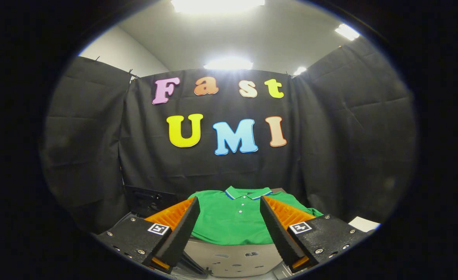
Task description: Put the clothes into the washing machine and then close the washing machine lid.
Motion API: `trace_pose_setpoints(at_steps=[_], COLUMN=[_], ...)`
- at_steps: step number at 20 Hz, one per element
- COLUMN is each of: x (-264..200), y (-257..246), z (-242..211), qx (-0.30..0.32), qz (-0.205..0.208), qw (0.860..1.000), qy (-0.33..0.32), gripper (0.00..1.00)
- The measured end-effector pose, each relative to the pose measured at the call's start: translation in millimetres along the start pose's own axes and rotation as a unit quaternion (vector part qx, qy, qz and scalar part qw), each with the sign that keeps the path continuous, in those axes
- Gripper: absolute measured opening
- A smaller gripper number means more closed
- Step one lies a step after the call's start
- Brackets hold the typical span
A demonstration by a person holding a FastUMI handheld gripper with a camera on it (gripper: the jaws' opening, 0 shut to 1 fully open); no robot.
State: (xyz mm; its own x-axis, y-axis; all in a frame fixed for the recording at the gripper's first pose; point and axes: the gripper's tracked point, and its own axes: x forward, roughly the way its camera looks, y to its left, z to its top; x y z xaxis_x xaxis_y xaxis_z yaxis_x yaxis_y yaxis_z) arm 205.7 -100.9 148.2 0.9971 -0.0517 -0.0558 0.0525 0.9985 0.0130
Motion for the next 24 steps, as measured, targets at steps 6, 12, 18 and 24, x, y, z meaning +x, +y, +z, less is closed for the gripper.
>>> trace_pose_setpoints(at_steps=[6,12,18,24], x=[48,88,132,176], y=[-15,-22,-33,-35], z=[-2,-8,-39,-74], qx=[0.006,0.026,0.014,-0.007], qz=[-0.001,0.013,0.003,0.006], qw=[0.999,0.997,0.992,0.984], qy=[0.036,0.067,0.125,0.177], gripper=[0.96,0.96,0.96,0.96])
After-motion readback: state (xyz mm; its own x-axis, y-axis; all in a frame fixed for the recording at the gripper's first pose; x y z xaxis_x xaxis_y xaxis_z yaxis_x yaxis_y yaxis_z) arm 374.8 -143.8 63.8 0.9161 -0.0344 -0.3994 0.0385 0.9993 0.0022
